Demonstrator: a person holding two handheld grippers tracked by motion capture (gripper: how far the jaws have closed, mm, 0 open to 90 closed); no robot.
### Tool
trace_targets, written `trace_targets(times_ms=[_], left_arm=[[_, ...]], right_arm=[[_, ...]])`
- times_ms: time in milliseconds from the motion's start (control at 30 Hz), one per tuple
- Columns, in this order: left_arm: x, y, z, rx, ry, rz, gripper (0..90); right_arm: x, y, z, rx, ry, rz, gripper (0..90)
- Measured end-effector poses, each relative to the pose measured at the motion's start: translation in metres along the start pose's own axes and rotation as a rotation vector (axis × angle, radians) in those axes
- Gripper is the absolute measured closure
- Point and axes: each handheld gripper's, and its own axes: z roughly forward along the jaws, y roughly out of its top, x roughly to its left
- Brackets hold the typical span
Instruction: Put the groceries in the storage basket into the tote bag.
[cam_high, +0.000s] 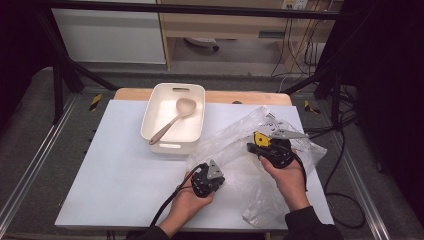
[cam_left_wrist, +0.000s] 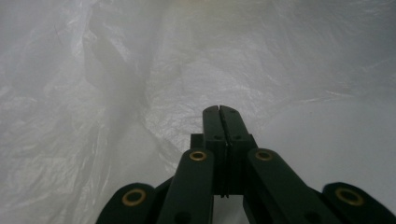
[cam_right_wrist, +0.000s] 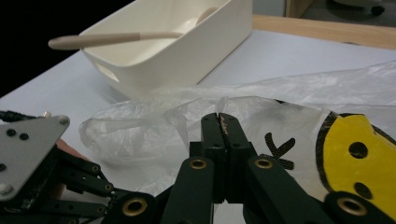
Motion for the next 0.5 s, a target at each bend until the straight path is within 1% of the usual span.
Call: trace_targets(times_ms=[33, 100, 133, 300, 367, 400, 500], left_arm=[[0.0, 0.0, 0.0, -0.002, 0.0, -0.002, 90.0], [0.001, 0.0, 0.0, -0.004, -0.003, -0.003, 90.0], [0.001, 0.0, 0.001, -0.005, -0.005, -0.005, 90.0], [0.003, 0.0, 0.001, -0.006, -0.016, -0.011, 90.0], [0.003, 0.0, 0.001, -0.005, -0.019, -0.009, 90.0], [0.003, 0.0, 0.001, -0.005, -0.019, -0.007, 90.0], [0.003, 0.0, 0.001, -0.005, -0.02, -0.005, 90.0]], right_arm=[[-0.003, 0.003, -0.007, -0.023, -0.008, 0.01, 90.0], [-0.004, 0.005, -0.01, -0.032, -0.014, 0.01, 90.0], [-0.006, 0.008, -0.016, -0.055, -0.025, 0.017, 90.0], [-0.009, 0.015, -0.029, -0.099, -0.048, 0.027, 90.0], [-0.009, 0.017, -0.032, -0.106, -0.048, 0.029, 90.0], [-0.01, 0.02, -0.037, -0.124, -0.042, 0.032, 90.0], [-0.009, 0.024, -0.042, -0.139, -0.049, 0.022, 90.0]])
